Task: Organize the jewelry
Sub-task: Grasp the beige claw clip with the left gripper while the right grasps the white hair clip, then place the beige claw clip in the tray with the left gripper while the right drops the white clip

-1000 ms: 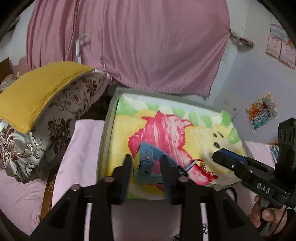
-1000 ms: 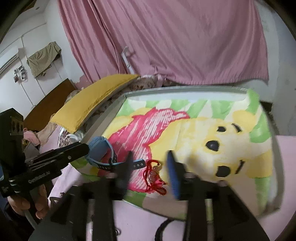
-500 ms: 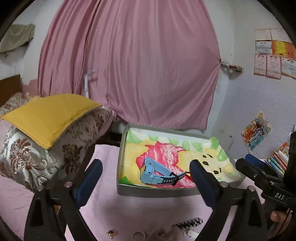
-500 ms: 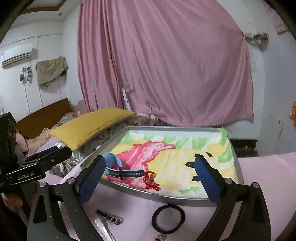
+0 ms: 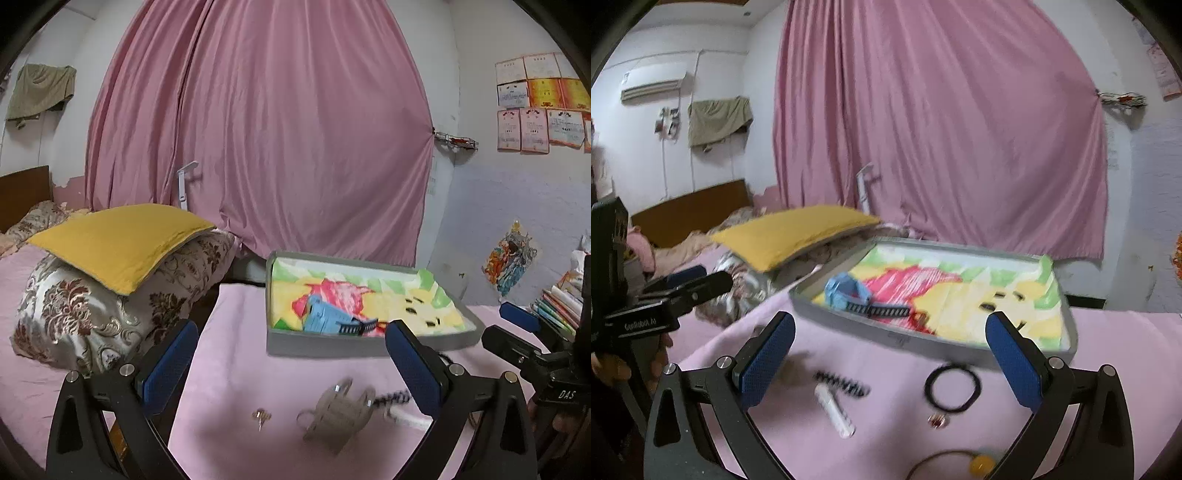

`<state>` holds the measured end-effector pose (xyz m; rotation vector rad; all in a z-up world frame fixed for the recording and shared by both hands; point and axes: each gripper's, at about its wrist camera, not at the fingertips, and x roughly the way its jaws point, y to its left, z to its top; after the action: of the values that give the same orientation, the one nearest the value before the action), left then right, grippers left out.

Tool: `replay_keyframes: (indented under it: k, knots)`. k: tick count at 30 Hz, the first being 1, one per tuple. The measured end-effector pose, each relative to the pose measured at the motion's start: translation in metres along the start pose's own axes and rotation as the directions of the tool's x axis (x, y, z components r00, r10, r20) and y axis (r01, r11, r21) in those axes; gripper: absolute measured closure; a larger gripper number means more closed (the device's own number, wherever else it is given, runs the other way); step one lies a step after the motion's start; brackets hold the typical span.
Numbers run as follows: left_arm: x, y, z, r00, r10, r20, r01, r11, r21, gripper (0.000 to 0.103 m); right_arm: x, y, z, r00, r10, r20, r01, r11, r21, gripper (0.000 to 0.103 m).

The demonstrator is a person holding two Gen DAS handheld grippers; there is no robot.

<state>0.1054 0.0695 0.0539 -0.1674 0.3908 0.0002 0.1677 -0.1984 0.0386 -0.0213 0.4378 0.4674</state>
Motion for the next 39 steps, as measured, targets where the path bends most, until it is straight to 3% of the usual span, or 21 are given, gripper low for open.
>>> replay_keyframes:
  k: [7,12,15,17,23,32,36,39]
  knots:
    - [-0.002,0.004,-0.018,0.996,-0.012,-0.092,0.015,0.999,0.033,0.001,0.015,0.002,-0.015,0.988,0.06,-0.141,-0.062,0.998,-0.012,0.002]
    - [0.008,0.007,-0.03,0.981,-0.054,-0.184,0.062,0.997,0.037,0.001,0.026,0.005,-0.021,0.973,0.079,-0.215,-0.088,0.996,-0.03,0.004]
    - [0.015,0.006,-0.034,0.969,-0.087,-0.231,0.099,0.994,0.041,0.002,0.034,0.006,-0.024,0.96,0.098,-0.261,-0.109,0.994,-0.03,0.026]
    - [0.018,0.003,-0.037,0.963,-0.105,-0.248,0.121,0.991,0.049,0.014,0.04,0.006,-0.027,0.946,0.124,-0.3,-0.136,0.991,-0.018,0.04]
    - [0.03,-0.003,-0.038,0.939,-0.152,-0.308,0.186,0.979,0.082,0.042,0.053,0.014,-0.032,0.91,0.175,-0.376,-0.198,0.98,-0.024,0.062]
    - [0.042,-0.014,-0.036,0.907,-0.188,-0.376,0.26,0.954,0.15,0.054,0.074,0.029,-0.036,0.864,0.194,-0.464,-0.254,0.965,-0.069,0.077]
    - [0.049,-0.017,-0.037,0.893,-0.192,-0.407,0.28,0.945,0.167,0.06,0.078,0.034,-0.035,0.861,0.184,-0.474,-0.255,0.963,-0.09,0.084]
    - [0.052,-0.019,-0.037,0.885,-0.194,-0.423,0.289,0.941,0.173,0.071,0.078,0.034,-0.034,0.863,0.176,-0.473,-0.248,0.964,-0.095,0.091]
